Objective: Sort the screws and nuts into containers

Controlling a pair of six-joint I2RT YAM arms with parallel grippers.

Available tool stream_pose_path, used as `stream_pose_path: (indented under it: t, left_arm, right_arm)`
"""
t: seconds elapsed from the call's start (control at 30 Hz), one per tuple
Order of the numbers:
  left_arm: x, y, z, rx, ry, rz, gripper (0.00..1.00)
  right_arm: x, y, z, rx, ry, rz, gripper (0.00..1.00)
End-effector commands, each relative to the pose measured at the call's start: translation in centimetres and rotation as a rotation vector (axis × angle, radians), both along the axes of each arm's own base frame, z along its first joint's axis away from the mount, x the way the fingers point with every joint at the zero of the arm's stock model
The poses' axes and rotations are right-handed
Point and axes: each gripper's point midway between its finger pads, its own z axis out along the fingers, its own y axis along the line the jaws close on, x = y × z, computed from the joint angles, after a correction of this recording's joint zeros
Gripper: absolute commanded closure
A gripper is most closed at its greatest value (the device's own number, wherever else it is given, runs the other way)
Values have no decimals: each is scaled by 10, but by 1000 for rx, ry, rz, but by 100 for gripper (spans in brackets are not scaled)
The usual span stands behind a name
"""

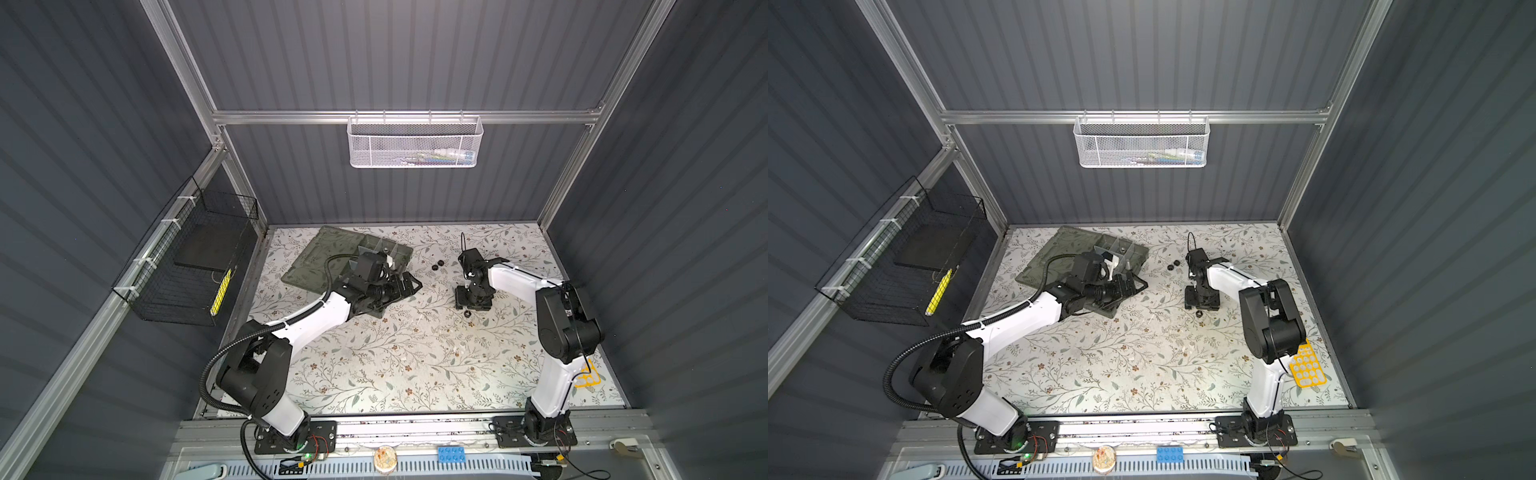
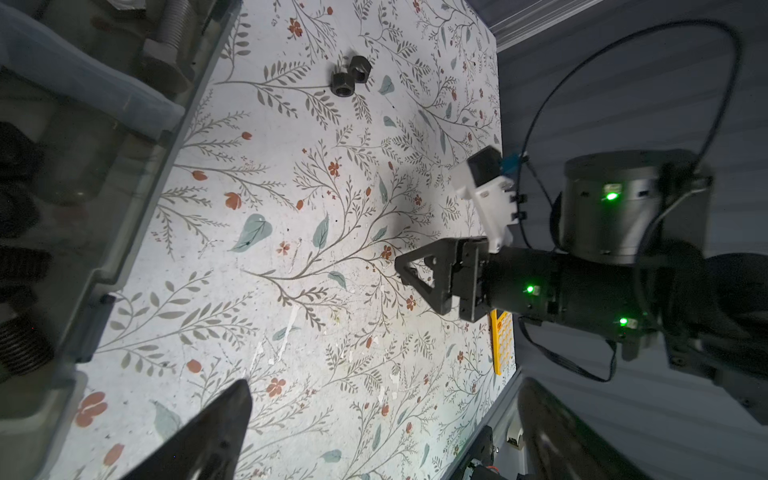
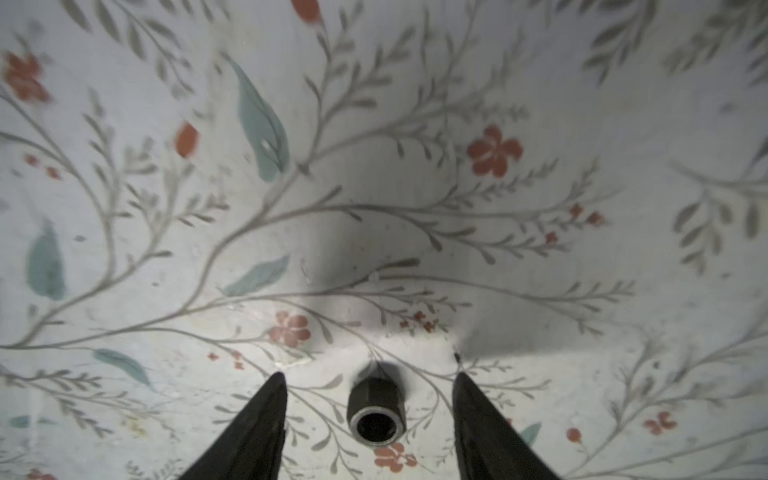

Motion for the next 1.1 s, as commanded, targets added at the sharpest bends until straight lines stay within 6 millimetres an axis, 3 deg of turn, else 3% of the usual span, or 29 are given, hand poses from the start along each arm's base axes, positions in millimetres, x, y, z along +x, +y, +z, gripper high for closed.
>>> stream_pose_path:
  t: [0.0,0.33,0.7,1.07]
  left_arm:
    - [-2,-10,-3,-6,-8,-38,0]
    - [-5,-9,-5,8,-7,-33,0]
    - [-5,-9,-7,9,-5,-34,0]
    - [-6,-11,-5,5,-6,-34,0]
  right_arm:
    - [-3,4,-9,33,-1,-15,36]
    - [-11,7,-14,26,14,1,50]
    - [-28,7,-17,6,22,13,53]
    - [-31,6,-15,7,19,9,65]
